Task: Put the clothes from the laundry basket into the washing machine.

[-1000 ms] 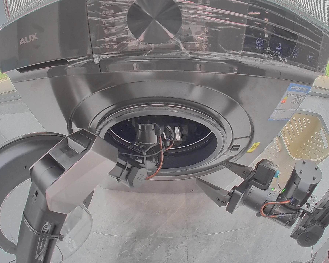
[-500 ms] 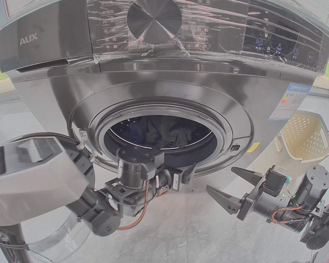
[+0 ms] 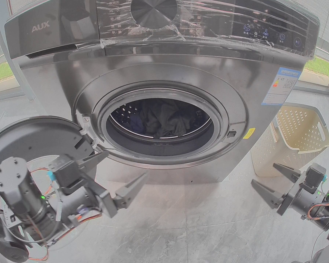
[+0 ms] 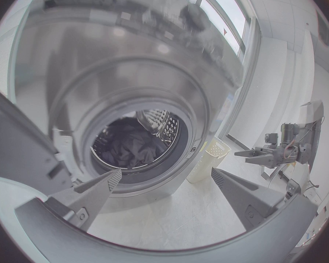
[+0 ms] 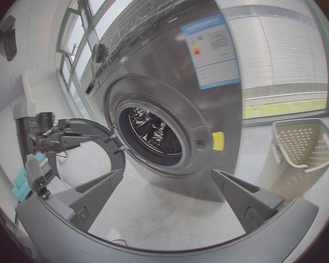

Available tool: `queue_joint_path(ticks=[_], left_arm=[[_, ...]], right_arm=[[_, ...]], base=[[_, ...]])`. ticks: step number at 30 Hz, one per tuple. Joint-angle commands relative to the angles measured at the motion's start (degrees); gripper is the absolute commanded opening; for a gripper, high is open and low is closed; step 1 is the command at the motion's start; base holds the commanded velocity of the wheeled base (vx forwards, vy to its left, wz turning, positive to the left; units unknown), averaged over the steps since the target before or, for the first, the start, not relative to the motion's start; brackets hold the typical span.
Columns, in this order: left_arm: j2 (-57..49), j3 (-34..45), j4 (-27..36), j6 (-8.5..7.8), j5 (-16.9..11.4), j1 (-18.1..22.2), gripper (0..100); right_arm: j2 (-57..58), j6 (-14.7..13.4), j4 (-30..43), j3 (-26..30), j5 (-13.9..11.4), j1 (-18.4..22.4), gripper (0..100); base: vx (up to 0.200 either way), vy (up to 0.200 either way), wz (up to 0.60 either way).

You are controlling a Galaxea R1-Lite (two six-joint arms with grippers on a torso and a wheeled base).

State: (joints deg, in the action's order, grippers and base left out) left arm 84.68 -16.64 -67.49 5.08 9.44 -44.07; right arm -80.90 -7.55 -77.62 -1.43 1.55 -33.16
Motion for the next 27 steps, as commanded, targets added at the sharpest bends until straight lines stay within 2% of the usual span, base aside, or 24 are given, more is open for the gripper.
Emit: queue_joint_path(ticks=[1, 5, 7, 8, 11, 12, 14, 15, 16, 17, 18, 19, 20, 24, 27], left_arm=[[-17.18, 8.73, 2.1, -1.22, 0.32, 4.52, 100], [-27.63, 12.16, 6.49, -2.53, 0.32, 8.74, 100], [-30.54, 12.6, 8.95, -2.62, 0.23, 9.79, 100], [-35.19, 13.04, 13.61, -2.62, 0.14, 11.11, 100], [-44.16, 12.86, 23.01, -2.45, -0.73, 12.87, 100], [-44.95, 12.86, 23.98, -2.45, -0.82, 13.22, 100], [-50.84, 12.6, 31.28, -2.1, -1.17, 15.94, 100], [-50.84, 12.6, 31.28, -2.1, -1.17, 15.94, 100], [-55.06, 12.6, 35.41, -1.92, -2.4, 17.61, 100], [-57.43, 12.77, 37.08, -1.74, -3.46, 18.49, 100], [-57.43, 12.77, 37.08, -1.74, -3.46, 18.49, 100], [-60.51, 13.12, 39.71, -1.66, -4.43, 19.99, 100], [-62.0, 13.65, 41.38, -1.39, -4.78, 20.78, 100], [-68.24, 15.59, 46.22, -1.13, -6.01, 24.21, 100], [-72.55, 16.64, 49.47, -0.95, -8.21, 27.11, 100]], right_arm=[[14.36, 2.62, 8.45, 1.43, 0.39, 8.55, 100], [25.09, 2.8, 19.26, 1.43, 2.06, 15.14, 100], [28.6, 2.62, 23.04, 1.43, 2.14, 16.55, 100], [34.31, 2.45, 30.24, 1.43, 2.23, 18.66, 100], [48.29, 2.89, 43.08, 1.43, 1.7, 22.17, 100], [49.78, 2.89, 44.39, 1.43, 1.62, 22.52, 100], [61.03, 3.06, 56.44, 1.43, 1.09, 24.98, 100], [61.03, 3.06, 56.44, 1.43, 1.09, 24.98, 100], [69.65, 3.15, 65.22, 1.16, -0.41, 25.42, 100], [73.69, 3.06, 69.27, 0.9, -1.46, 25.6, 100], [73.69, 3.06, 69.27, 0.9, -1.46, 25.6, 100], [76.85, 2.62, 73.84, 1.43, -1.99, 25.69, 100], [76.5, 2.27, 74.89, 1.34, -1.55, 25.6, 100], [75.8, 2.62, 75.07, 1.16, -1.11, 25.95, 100], [76.33, 3.24, 75.68, 0.99, -1.28, 30.26, 100]], base=[[-0.2, 0.0, 0.0], [-0.2, 0.0, 0.0], [-0.2, 0.0, 0.0], [-0.2, 0.0, 0.0], [-0.2, 0.0, 0.0], [-0.2, 0.0, 0.0], [-0.2, 0.0, 0.0], [-0.2, 0.0, 0.0], [-0.2, 0.0, 0.0], [-0.2, 0.0, 0.0], [-0.2, 0.0, 0.0], [-0.2, 0.0, 0.0], [-0.2, 0.0, 0.0], [-0.05, 0.0, 0.0], [0.0, 0.0, 0.0]])
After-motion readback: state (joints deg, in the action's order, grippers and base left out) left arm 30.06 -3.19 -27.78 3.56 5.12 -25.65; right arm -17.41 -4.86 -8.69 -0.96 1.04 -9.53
